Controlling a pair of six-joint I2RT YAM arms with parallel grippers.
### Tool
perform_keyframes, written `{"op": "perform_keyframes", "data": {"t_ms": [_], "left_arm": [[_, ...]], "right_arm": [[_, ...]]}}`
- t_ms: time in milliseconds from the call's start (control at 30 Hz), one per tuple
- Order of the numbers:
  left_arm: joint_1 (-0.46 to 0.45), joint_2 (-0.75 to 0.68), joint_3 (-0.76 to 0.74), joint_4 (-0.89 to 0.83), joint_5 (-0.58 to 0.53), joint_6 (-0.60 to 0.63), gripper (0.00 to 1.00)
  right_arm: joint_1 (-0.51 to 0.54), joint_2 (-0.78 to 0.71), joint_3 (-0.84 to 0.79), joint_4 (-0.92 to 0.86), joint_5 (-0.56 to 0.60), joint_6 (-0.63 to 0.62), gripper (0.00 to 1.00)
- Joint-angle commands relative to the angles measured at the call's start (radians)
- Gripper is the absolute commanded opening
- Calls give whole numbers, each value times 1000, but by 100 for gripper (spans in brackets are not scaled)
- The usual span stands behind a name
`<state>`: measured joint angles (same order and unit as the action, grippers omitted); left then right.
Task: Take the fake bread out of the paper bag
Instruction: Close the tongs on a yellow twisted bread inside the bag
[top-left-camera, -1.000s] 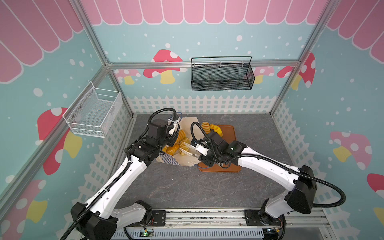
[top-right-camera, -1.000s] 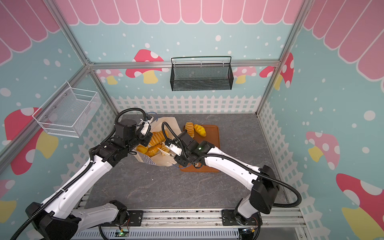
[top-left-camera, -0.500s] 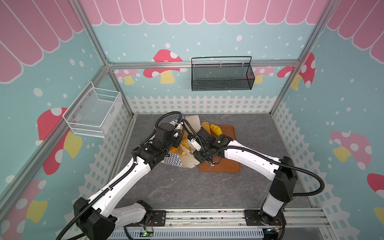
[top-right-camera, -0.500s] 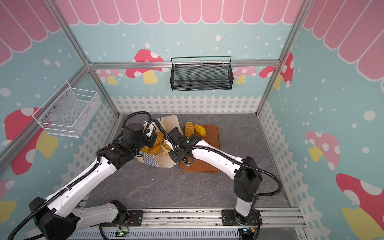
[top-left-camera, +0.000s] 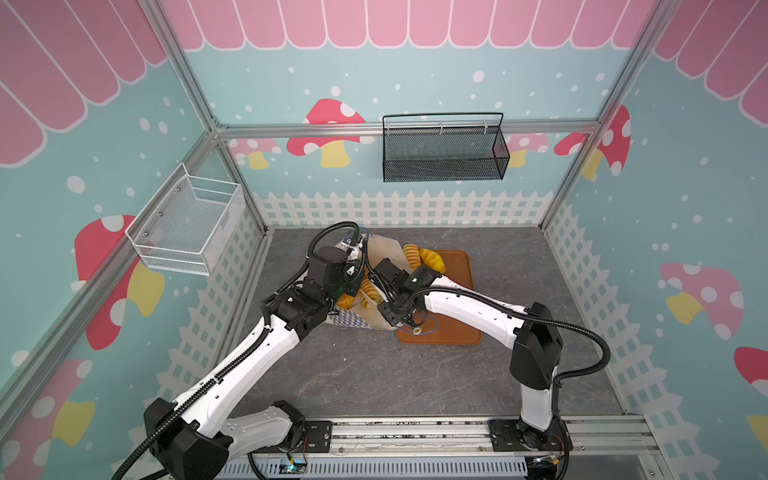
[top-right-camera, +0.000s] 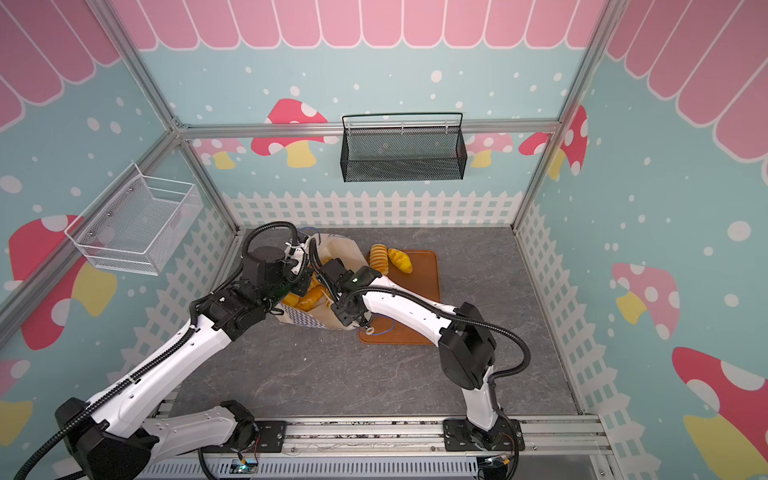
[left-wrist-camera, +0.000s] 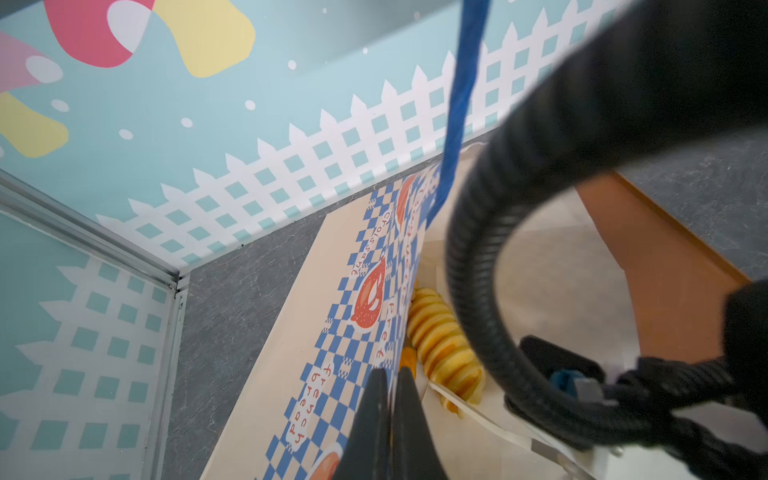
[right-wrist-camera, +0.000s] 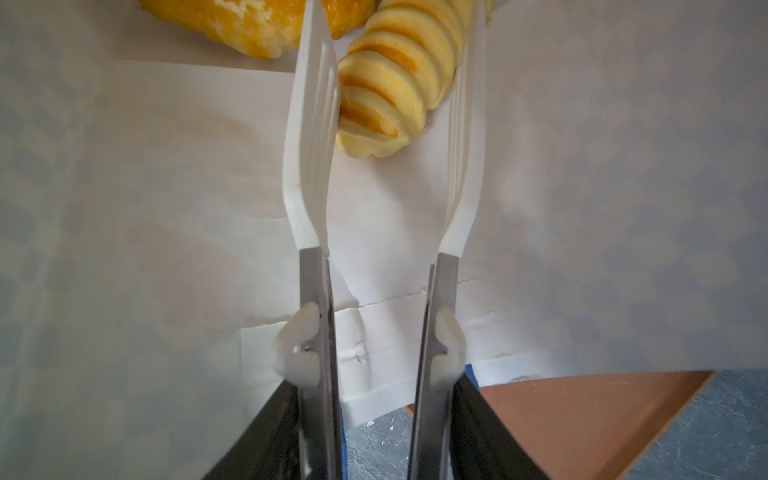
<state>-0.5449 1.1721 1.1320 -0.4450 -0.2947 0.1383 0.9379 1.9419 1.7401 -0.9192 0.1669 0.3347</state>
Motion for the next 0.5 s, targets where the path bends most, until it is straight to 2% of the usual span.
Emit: {"op": "perform_keyframes", "data": {"t_ms": [0,233,467], "left_arm": [[-7,-26,-4,25,46,-6,0],[-7,-20,-9,26,51,-8,0],[-7,-22,-8,28,35,4,0]], "right_arm": [[15,41,52,-33,28,20,53],[18,62,63,3,-9,20,52],[18,63,64,-24,15,6,42]]}}
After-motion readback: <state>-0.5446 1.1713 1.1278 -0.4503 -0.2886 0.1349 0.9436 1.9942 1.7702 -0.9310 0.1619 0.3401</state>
